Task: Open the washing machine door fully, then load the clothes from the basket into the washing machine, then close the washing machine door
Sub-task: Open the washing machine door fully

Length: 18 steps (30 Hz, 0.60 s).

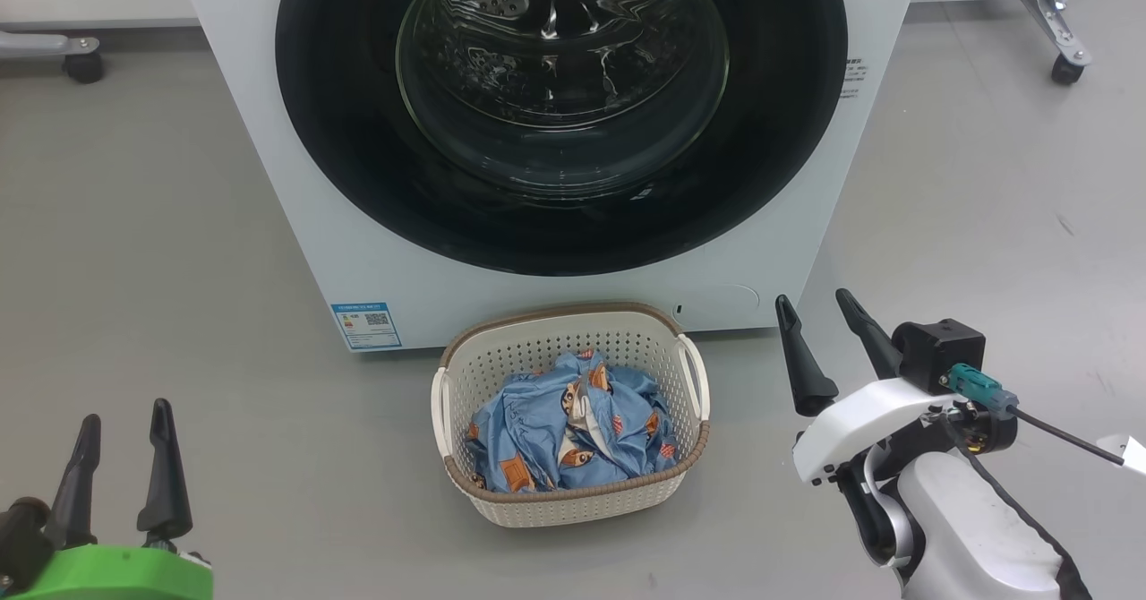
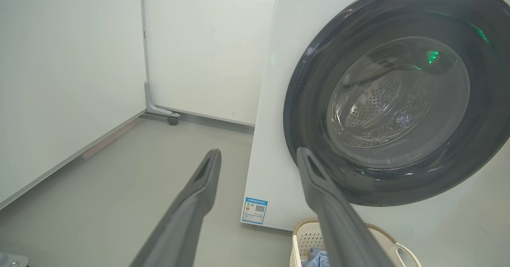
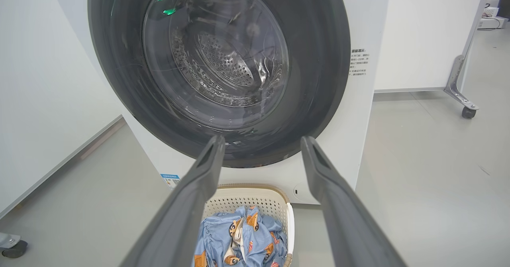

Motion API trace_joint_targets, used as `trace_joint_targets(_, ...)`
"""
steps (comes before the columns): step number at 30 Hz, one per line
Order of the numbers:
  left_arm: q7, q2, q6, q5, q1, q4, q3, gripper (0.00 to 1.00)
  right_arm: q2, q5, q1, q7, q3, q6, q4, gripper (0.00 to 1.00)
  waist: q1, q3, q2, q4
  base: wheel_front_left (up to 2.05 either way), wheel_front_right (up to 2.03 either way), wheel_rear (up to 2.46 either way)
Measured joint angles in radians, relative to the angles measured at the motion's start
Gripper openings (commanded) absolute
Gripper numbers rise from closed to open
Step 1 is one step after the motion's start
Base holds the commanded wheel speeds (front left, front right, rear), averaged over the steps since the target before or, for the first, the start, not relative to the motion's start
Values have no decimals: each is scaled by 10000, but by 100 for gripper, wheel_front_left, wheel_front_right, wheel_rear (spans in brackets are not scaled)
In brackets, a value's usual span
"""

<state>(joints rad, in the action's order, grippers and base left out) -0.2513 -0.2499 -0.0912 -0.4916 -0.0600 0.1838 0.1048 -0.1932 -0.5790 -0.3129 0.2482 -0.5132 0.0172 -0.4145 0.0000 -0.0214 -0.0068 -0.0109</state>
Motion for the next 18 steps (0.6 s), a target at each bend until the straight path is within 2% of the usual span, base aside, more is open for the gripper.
trace_joint_targets(9, 0, 25, -27, -2, 0, 35, -36, 100, 44, 67, -20, 0, 21, -4, -12, 100, 0, -34, 0, -19, 34, 34, -68)
trace_joint_targets(18, 0, 81, -33, -4, 0, 81, -59, 100, 59, 86, -61, 0, 25, -77, -71, 100, 0, -22, 0, -55, 55, 55, -110)
